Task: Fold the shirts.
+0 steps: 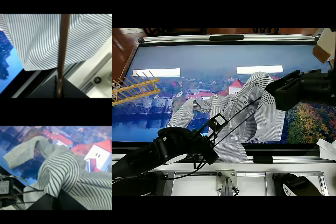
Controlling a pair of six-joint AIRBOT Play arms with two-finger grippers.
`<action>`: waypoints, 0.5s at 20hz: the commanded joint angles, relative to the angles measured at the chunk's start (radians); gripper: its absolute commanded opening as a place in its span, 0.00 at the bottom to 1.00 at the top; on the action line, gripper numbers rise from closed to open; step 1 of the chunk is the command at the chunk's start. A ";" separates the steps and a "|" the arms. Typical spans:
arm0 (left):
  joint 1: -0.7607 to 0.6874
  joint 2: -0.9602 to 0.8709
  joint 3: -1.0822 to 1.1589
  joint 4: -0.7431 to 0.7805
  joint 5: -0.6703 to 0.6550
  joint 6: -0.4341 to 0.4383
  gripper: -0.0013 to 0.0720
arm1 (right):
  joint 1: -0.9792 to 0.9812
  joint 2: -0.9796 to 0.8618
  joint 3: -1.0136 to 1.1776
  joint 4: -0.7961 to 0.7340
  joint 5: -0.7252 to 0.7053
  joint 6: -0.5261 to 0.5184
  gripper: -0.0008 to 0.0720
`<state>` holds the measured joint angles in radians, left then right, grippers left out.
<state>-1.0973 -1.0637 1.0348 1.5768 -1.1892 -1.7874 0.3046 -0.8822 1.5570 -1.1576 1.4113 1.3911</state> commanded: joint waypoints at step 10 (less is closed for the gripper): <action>0.069 -0.032 0.086 -0.040 0.016 -0.047 0.09 | 0.000 0.042 0.001 -0.005 0.048 0.029 0.10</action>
<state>-1.0367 -1.0958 1.0851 1.5394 -1.1141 -1.8332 0.3038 -0.8425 1.5574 -1.1225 1.4322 1.4124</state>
